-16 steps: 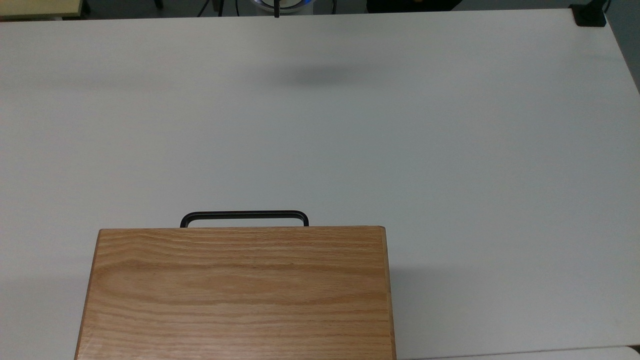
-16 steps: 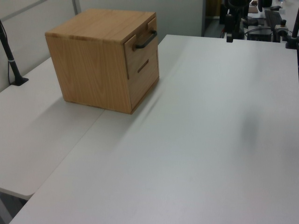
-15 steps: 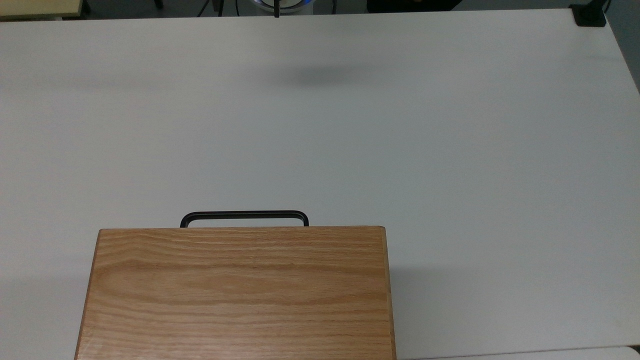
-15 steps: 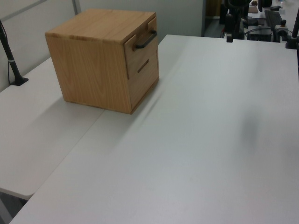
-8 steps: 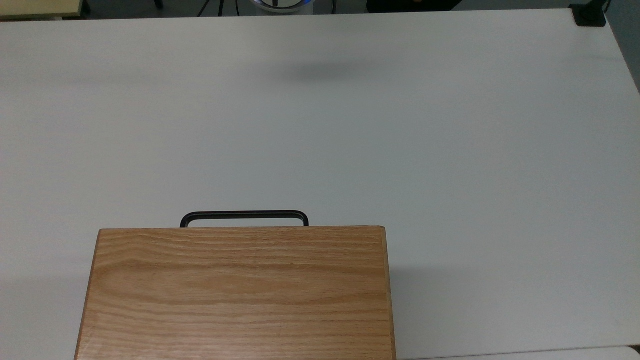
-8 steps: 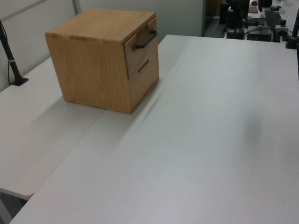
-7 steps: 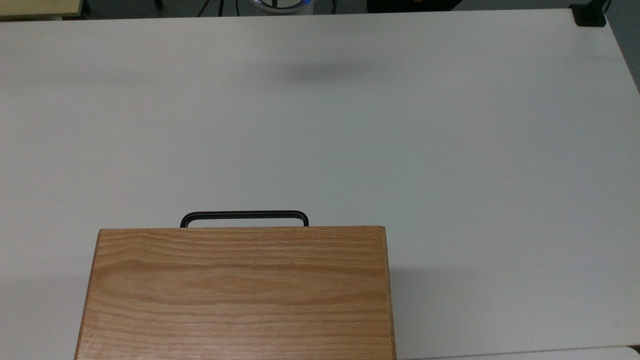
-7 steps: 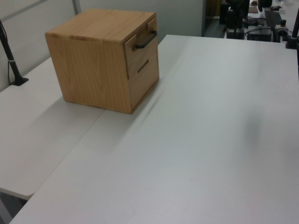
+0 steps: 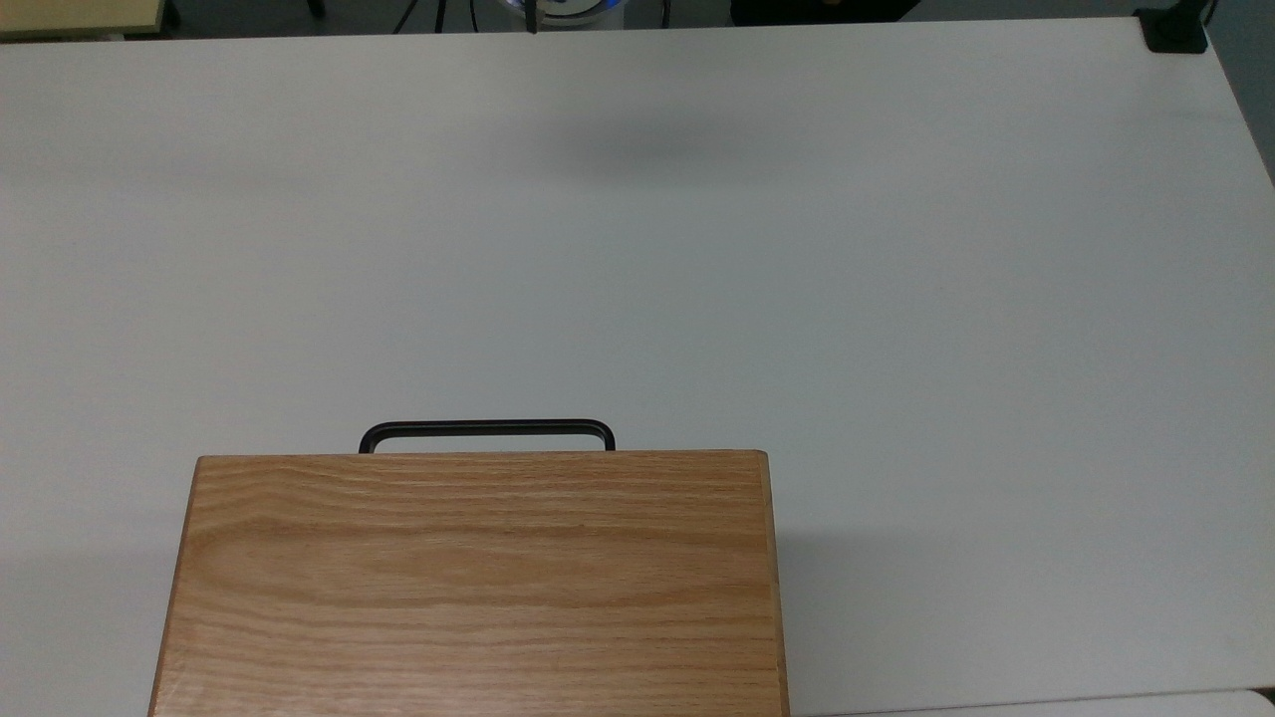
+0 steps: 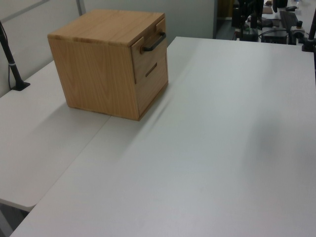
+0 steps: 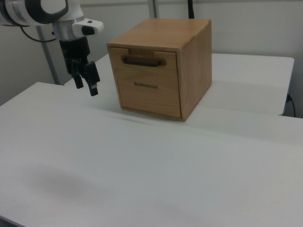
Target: Open the drawer by sliding it
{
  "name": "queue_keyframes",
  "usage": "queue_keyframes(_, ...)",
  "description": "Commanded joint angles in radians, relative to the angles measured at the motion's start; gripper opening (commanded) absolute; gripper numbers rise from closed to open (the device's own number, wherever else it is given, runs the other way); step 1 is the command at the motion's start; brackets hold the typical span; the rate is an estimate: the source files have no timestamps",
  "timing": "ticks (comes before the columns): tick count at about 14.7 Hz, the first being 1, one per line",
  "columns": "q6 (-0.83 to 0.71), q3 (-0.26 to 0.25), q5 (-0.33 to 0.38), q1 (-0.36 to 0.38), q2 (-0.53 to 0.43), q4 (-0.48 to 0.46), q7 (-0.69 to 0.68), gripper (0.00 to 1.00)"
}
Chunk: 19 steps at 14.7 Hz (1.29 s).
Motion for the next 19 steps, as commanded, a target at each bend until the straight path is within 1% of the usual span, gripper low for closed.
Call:
queue_keyframes(1,0.045,-0.003,0.015,0.005,0.022,0.016,0.195,1.0)
queue_keyframes(2,0.058,-0.001,0.024,0.007,0.026,0.016,0.257,1.0)
queue_keyframes(4,0.143,-0.003,0.076,0.005,0.036,0.016,0.423,1.0)
queue_keyframes(6,0.223,-0.004,0.104,0.004,0.055,0.016,0.575,1.0)
queue_keyframes(9,0.381,-0.001,0.107,0.008,0.098,0.016,0.793,1.0)
queue_keyframes(11,0.508,-0.001,0.106,0.008,0.109,0.011,0.916,1.0)
queue_keyframes(12,0.56,-0.001,0.106,0.008,0.132,0.013,0.971,1.0)
queue_keyframes(14,0.655,-0.001,0.104,0.008,0.16,0.014,1.049,1.0)
queue_keyframes(15,0.73,-0.001,0.104,0.008,0.181,0.013,1.078,1.0)
queue_keyframes(19,0.942,-0.001,0.103,0.01,0.244,0.007,1.157,1.0)
